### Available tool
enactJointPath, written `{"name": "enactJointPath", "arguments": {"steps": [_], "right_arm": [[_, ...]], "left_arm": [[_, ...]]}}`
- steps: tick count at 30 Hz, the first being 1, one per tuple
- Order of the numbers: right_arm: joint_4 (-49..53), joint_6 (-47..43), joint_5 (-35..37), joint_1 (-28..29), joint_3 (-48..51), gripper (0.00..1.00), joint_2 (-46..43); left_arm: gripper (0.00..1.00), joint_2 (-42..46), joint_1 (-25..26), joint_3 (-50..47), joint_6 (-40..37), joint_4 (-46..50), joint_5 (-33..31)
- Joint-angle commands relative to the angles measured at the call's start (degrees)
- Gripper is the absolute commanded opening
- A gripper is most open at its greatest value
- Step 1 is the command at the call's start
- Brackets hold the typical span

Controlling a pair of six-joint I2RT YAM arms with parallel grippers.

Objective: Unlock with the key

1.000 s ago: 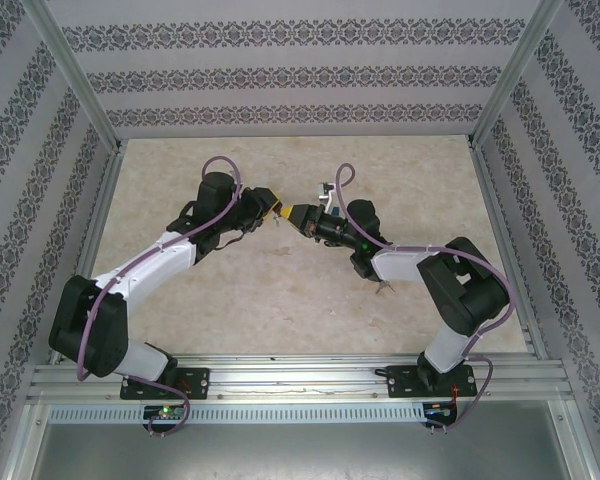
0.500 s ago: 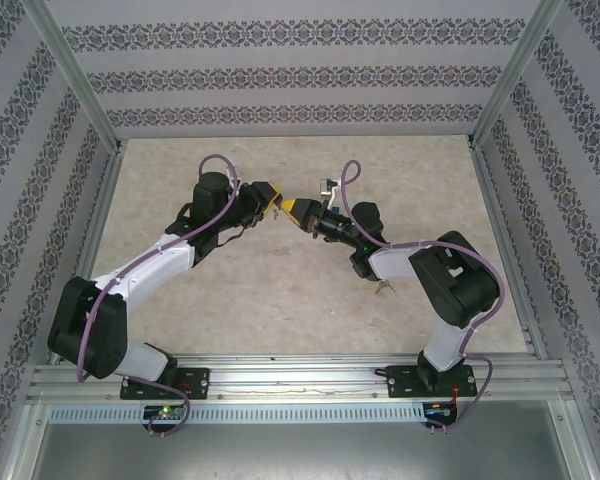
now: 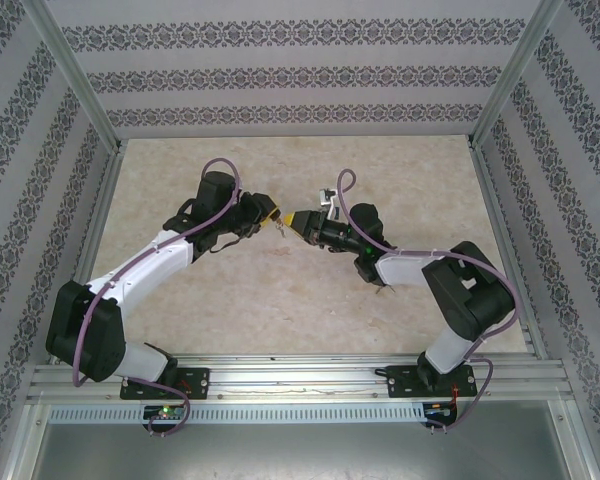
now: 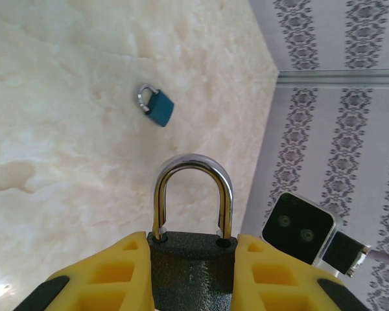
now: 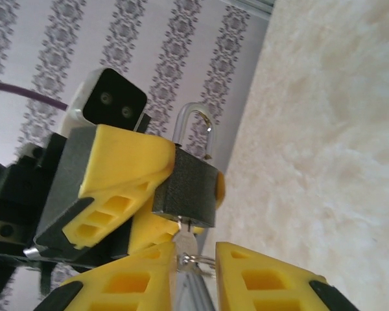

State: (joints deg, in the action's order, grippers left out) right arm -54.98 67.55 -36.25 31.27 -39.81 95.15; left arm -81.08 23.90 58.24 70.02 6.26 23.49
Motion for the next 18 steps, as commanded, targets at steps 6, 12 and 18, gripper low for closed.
{"name": "enactJointPath", "arguments": {"steps": [6, 12, 18], "right_arm": [[17.76, -14.45, 6.04, 1.08, 1.85, 0.35, -7.81], [21.39, -19.76, 10.56, 3.00, 1.98, 0.43, -12.09], [19.17, -22.82, 12.38, 4.73, 2.80, 0.47, -14.03]], "left_arm": [[0.14, 1.40, 0.44, 2.32, -2.84, 6.24, -2.40], [0.14, 0.79, 0.36, 2.16, -2.26, 6.22, -2.26], [0.14, 0.73, 0.43, 1.91, -1.83, 5.78, -1.53]]}}
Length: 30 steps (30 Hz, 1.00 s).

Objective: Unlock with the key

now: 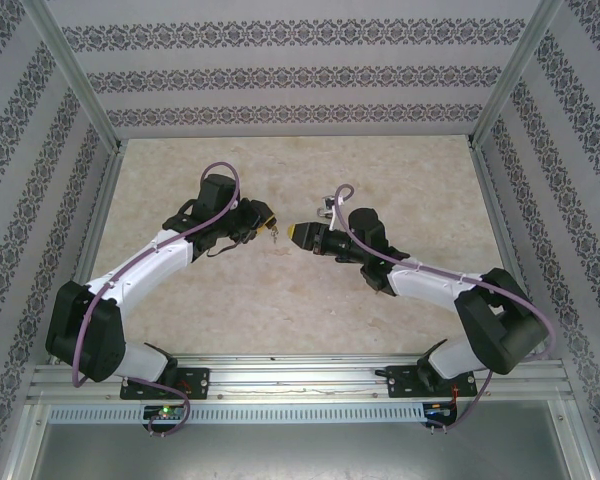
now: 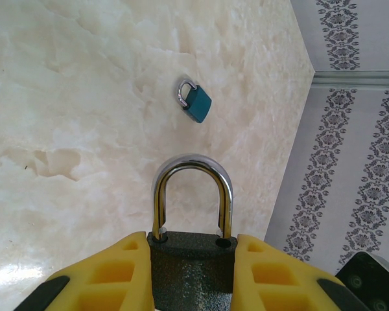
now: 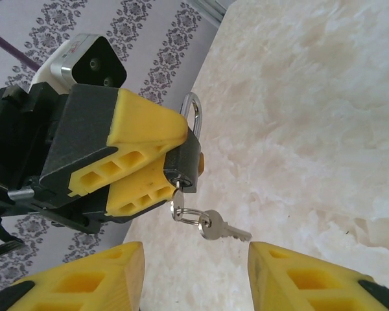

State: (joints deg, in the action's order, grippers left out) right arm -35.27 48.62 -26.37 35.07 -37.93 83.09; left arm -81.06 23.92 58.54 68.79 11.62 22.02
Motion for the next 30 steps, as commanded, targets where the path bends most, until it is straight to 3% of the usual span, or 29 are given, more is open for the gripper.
{"name": "enactJointPath", "arguments": {"steps": [1, 30], "right_arm": [[-0.51, -4.57, 3.24, 1.38, 1.08, 0.48, -2.45], [-4.86, -5.46, 5.14, 4.48, -7.82, 0.52, 7.82]], "left_arm": [[0.14, 0.64, 0.34, 1.58, -0.53, 0.42, 0.03], [0.15, 0.02, 1.10, 2.10, 1.12, -1.53, 2.32]]}}
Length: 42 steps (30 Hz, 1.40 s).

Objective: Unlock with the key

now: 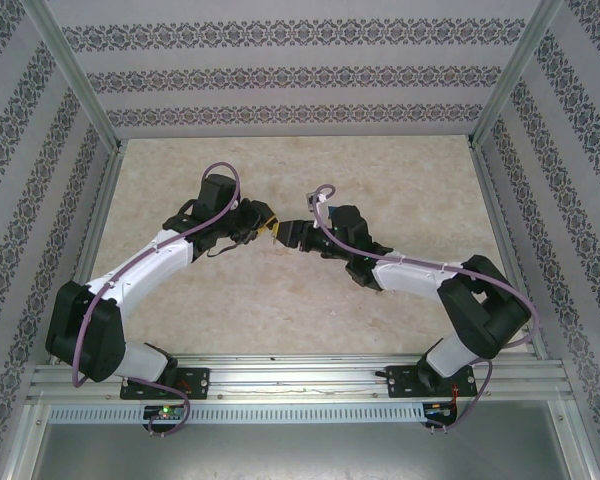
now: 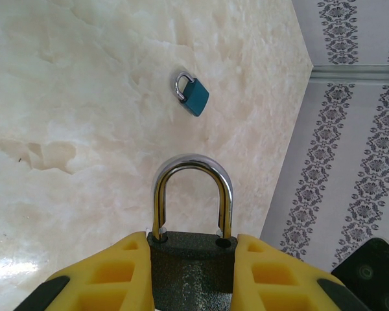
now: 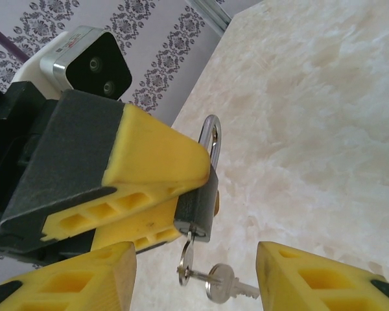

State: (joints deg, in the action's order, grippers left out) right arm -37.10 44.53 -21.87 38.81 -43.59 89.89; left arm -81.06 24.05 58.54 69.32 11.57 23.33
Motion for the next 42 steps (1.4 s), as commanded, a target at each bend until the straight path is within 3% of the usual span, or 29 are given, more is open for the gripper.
{"name": "enactJointPath", "arguments": {"steps": [1, 12, 24, 32, 42], "right_arm": [[-3.17, -1.29, 0.56, 0.79, -2.50, 0.52, 1.37], [-4.46, -0.77, 0.25, 0.84, -4.61, 0.42, 4.57], [-5.35, -0.93, 1.84, 0.36, -3.45, 0.14, 4.49], [-4.32, -2.06, 1.24, -1.79, 0.26, 0.06, 0.77], [3.53, -6.39, -12.36, -6.66, 0.73, 0.05, -5.47]], "left_arm": [[0.16, -0.01, 1.03, 2.01, 0.76, -1.70, 1.15], [0.16, -0.86, 1.69, 2.92, 1.83, -3.58, 2.74], [0.17, -1.69, 1.70, 1.13, 5.66, -10.29, 5.53], [0.42, -1.15, 1.11, 0.71, 3.61, -9.48, 5.46], [0.46, 4.24, -4.38, -0.10, -5.93, -3.44, 7.61]]}}
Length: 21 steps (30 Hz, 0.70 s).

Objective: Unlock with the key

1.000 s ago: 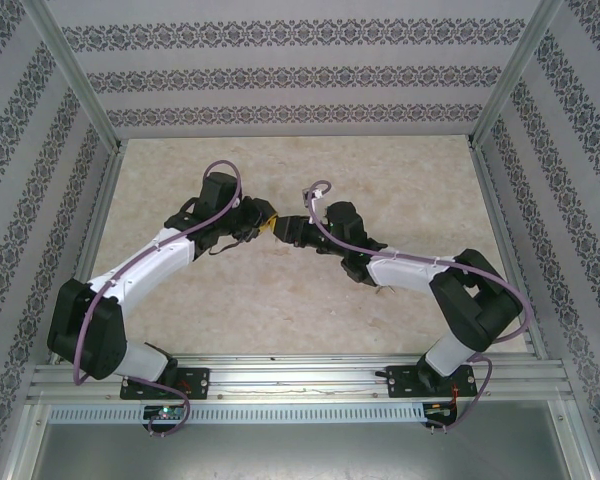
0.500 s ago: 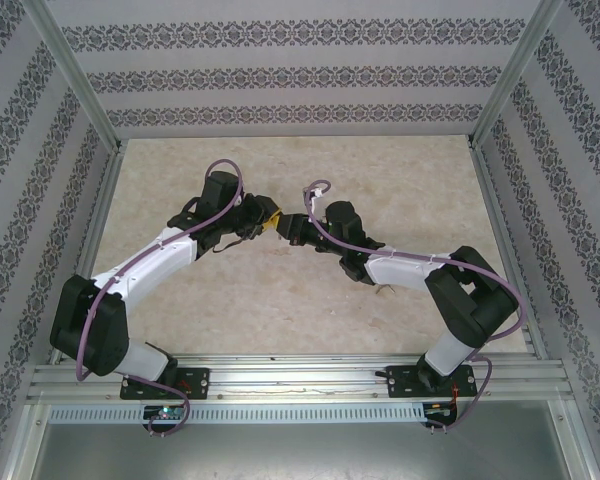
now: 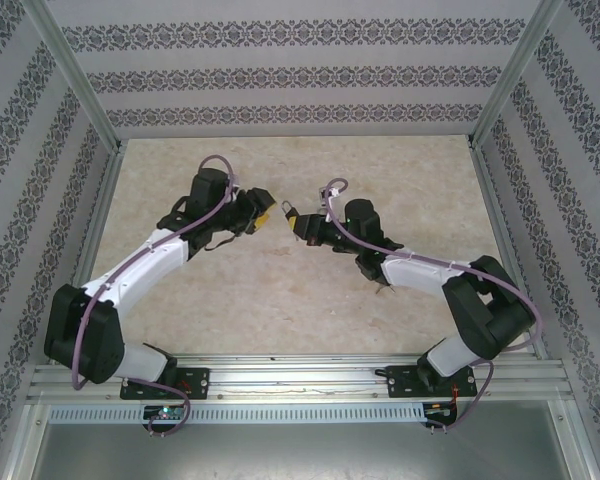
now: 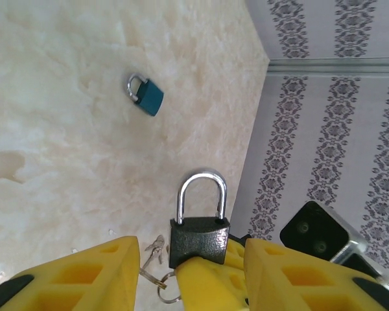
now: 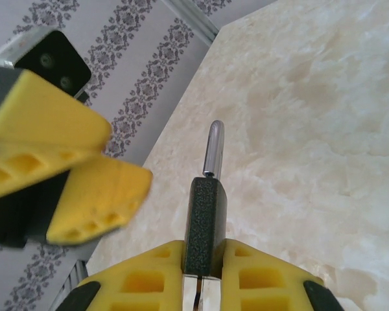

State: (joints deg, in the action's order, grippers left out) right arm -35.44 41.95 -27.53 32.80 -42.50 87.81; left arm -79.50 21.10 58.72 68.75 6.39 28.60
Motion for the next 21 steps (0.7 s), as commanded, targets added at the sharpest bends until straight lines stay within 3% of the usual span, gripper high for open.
{"name": "enactJointPath", "arguments": {"steps": [1, 8, 10, 12, 21], "right_arm": [[3.34, -5.03, -8.22, -1.08, -0.68, 0.05, -4.19], [15.67, -13.52, -16.94, -3.86, -5.44, 0.05, -8.12], [16.29, -14.48, -19.53, -4.19, -6.30, 0.05, -8.95], [17.96, -15.93, -20.65, -4.54, -7.33, 0.05, -9.45], [18.06, -16.67, -23.05, -5.11, -8.48, 0.05, -10.20]], "left_arm": [[0.48, 2.86, -1.93, 0.20, -7.44, 2.35, 3.56], [0.49, 1.48, -3.33, 8.43, -24.78, 13.85, 11.92], [0.53, 1.03, -3.34, 10.19, -27.82, 16.33, 13.26], [0.59, 0.92, -3.34, 11.14, -29.46, 17.41, 14.91], [0.62, 0.27, -3.08, 10.55, -30.08, 18.11, 17.72]]}}
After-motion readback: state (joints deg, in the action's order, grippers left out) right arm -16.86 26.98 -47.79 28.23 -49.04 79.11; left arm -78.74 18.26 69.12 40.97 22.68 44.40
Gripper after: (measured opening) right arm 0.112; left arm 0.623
